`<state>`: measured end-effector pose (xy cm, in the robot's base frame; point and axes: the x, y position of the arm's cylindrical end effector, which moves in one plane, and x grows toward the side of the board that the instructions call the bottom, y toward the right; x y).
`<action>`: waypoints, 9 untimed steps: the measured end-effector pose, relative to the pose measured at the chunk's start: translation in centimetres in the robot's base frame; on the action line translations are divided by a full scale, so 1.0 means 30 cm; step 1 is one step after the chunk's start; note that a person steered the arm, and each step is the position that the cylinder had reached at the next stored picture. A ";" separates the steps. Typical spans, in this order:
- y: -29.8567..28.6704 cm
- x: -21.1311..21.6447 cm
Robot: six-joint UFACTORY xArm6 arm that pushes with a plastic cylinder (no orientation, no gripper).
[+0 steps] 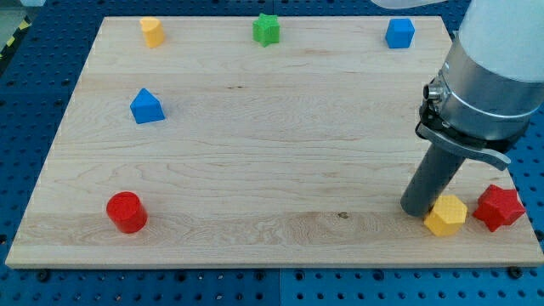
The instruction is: Keep green circle vertically below blue cube
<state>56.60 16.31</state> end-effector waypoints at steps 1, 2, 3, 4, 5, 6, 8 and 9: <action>0.000 0.018; 0.007 0.018; 0.055 0.014; 0.061 0.014; 0.023 -0.058; 0.005 -0.119; 0.007 -0.243; 0.118 -0.261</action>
<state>48.78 19.85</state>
